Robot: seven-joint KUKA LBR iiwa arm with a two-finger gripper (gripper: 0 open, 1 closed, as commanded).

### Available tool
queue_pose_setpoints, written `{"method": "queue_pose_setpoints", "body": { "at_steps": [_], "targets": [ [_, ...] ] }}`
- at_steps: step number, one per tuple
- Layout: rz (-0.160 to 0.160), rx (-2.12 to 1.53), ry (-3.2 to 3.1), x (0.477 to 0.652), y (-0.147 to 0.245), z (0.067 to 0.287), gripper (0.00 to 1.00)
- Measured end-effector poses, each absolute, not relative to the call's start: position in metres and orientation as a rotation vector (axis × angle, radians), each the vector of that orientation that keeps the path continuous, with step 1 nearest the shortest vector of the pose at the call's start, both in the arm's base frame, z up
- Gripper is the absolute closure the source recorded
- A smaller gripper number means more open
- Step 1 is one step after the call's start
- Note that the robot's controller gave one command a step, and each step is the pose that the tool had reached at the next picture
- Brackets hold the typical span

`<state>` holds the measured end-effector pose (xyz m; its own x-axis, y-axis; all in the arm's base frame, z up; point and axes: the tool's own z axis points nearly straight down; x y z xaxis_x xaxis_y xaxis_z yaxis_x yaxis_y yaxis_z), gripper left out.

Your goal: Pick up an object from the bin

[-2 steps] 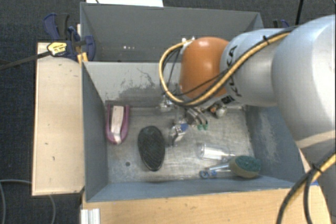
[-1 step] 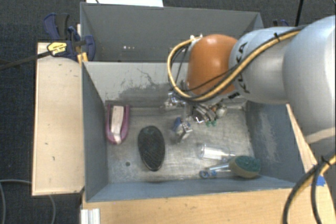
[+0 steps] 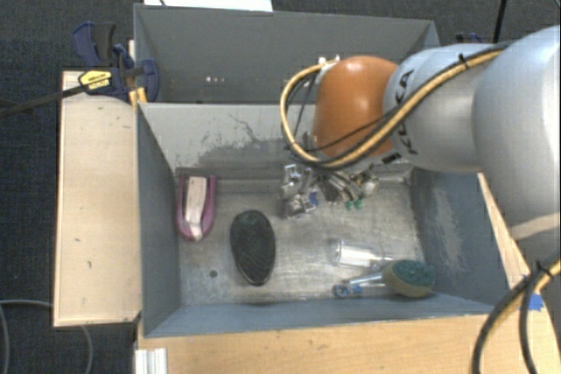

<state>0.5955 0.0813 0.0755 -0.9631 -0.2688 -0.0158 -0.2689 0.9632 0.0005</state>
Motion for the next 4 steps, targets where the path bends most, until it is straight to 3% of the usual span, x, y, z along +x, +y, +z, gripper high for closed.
{"method": "queue_pose_setpoints", "body": {
  "at_steps": [4],
  "targets": [
    [0.005,-0.415,3.099,0.5955,0.0812,0.0755,1.0]
  ]
}}
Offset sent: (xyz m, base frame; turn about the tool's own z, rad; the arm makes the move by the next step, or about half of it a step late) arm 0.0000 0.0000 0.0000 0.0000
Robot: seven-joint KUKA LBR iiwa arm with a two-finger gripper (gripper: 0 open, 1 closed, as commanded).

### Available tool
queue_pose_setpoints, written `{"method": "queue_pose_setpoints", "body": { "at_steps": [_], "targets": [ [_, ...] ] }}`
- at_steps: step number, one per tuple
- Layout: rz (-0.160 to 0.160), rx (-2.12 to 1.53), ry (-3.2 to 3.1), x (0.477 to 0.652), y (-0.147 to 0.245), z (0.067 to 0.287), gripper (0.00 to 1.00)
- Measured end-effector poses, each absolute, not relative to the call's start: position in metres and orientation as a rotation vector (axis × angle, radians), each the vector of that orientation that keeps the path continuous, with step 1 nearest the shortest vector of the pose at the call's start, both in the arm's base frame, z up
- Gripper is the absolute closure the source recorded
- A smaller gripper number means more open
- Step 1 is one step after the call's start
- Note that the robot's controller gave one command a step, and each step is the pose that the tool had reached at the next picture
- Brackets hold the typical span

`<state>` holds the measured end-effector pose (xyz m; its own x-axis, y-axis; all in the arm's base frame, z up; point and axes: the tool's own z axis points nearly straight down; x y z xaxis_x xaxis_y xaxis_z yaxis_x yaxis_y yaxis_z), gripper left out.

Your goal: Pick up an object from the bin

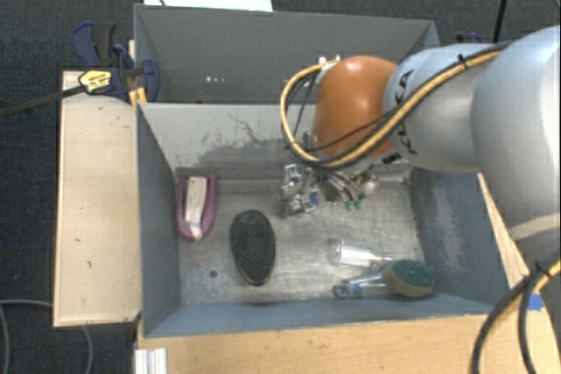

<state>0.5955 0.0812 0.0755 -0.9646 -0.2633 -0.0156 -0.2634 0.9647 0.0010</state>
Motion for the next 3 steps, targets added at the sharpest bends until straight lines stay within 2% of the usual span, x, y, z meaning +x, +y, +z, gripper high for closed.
{"method": "queue_pose_setpoints", "body": {
  "at_steps": [1,2,3],
  "targets": [
    [0.002,0.198,3.128,0.578,0.062,0.186,1.0],
    [0.0,-0.082,3.141,0.523,0.035,0.167,1.0],
    [-0.002,-0.424,3.1,0.572,0.025,0.287,1.0]
  ]
}}
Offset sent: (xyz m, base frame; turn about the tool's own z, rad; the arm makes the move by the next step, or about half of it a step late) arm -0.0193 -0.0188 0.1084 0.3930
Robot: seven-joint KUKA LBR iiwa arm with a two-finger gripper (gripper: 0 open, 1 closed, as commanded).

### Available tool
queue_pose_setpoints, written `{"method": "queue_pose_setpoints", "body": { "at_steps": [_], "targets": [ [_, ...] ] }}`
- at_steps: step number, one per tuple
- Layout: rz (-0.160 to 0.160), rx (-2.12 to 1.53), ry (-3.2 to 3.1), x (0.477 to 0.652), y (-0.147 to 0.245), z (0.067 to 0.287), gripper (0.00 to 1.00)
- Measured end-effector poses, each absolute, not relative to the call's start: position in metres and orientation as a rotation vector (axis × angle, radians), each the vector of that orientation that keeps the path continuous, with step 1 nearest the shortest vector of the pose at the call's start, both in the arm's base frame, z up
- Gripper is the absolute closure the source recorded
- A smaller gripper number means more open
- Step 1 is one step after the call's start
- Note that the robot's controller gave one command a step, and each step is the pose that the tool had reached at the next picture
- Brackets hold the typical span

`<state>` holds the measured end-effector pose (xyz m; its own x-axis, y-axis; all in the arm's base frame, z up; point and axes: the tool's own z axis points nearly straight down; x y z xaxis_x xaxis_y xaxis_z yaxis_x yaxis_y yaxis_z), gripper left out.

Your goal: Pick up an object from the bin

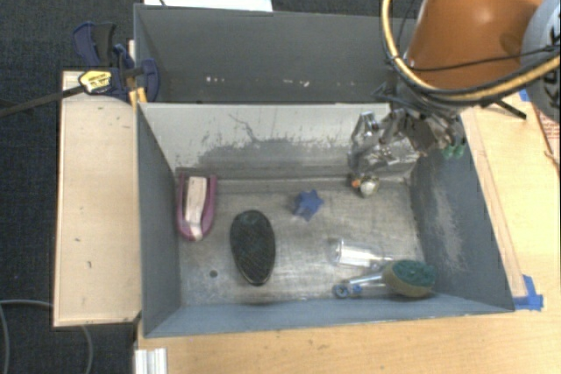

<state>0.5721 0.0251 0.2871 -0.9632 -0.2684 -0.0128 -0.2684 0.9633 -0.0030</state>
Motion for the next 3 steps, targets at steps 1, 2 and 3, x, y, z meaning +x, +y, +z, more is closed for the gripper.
{"method": "queue_pose_setpoints", "body": {
  "at_steps": [1,2,3],
  "targets": [
    [0.001,-0.424,3.108,0.57,0.026,0.283,0.0],
    [0.004,-0.605,3.087,0.586,0.091,0.165,0.0],
    [0.0,-0.275,3.133,0.592,0.042,0.078,0.0]
  ]
}}
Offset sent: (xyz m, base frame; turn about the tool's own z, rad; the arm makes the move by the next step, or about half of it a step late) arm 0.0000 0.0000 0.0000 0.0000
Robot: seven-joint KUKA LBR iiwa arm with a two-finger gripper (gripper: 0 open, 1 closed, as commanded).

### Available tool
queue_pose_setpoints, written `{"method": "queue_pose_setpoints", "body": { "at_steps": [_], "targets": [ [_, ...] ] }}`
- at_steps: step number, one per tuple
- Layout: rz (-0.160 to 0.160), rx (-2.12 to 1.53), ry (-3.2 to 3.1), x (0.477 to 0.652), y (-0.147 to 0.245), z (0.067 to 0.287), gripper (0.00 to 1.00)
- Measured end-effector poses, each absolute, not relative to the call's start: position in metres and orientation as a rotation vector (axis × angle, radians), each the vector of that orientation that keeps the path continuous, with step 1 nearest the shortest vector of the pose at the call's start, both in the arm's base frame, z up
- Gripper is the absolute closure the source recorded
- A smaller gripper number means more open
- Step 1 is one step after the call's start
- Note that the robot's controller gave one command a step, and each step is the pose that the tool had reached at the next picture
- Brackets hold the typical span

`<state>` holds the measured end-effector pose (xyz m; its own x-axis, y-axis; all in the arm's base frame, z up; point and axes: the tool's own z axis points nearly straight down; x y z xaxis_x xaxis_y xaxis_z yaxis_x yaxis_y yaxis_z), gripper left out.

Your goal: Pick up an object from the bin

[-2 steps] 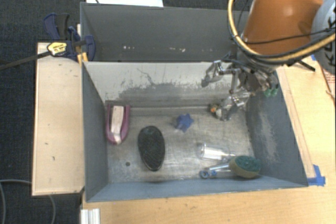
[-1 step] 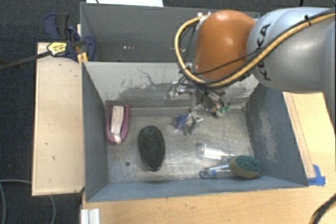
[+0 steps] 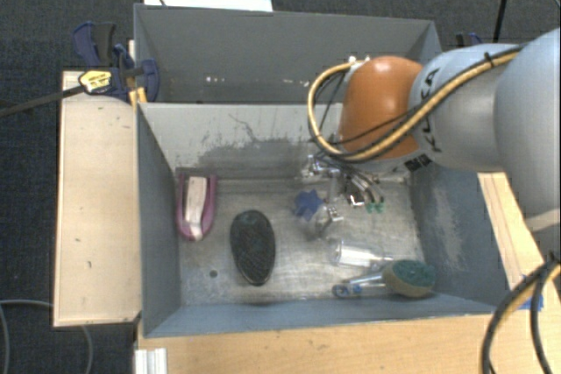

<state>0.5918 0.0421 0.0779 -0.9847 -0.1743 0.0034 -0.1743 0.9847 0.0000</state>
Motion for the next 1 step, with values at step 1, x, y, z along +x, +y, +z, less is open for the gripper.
{"method": "queue_pose_setpoints", "body": {
  "at_steps": [1],
  "targets": [
    [0.0,0.279,-3.133,0.5939,0.0435,0.0819,1.0]
  ]
}}
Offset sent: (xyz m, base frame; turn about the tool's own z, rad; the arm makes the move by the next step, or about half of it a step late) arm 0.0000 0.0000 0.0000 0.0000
